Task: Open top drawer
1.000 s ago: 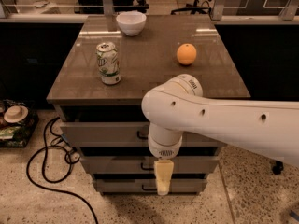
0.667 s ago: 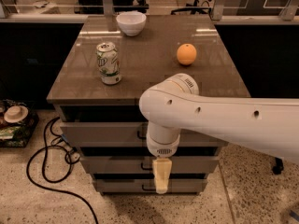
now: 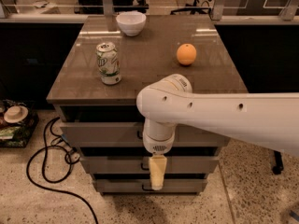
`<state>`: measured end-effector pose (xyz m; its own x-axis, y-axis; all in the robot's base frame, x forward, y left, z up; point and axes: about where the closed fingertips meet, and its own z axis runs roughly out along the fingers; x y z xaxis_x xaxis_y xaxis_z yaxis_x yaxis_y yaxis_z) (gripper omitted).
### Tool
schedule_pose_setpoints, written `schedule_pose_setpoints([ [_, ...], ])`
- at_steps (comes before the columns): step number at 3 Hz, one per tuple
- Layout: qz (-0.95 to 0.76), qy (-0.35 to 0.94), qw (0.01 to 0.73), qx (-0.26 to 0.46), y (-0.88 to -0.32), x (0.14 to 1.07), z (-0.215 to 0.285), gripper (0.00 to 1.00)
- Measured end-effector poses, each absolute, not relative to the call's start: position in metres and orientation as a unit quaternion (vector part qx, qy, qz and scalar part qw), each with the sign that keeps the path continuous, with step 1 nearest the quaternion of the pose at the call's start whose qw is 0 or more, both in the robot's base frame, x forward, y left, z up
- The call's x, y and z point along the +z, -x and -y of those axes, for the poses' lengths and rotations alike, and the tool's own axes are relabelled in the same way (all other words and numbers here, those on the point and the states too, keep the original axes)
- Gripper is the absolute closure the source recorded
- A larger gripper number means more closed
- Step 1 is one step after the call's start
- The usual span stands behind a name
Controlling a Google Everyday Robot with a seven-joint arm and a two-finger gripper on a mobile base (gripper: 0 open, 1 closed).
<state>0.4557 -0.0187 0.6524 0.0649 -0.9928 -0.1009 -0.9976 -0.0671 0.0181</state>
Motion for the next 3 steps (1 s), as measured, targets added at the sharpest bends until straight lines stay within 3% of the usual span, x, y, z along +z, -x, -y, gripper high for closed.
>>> schedule_pose_setpoints([
  [1,-0.683,0.728,0.023,0.051,-0.4588,0.6445,0.0161,0.0],
  [2,-0.684,0.728,0.017,0.054,-0.4612,0.638,0.0161,0.15],
  [3,-0.684,0.728,0.017,0.054,-0.4607,0.6382,0.0164,0.39],
])
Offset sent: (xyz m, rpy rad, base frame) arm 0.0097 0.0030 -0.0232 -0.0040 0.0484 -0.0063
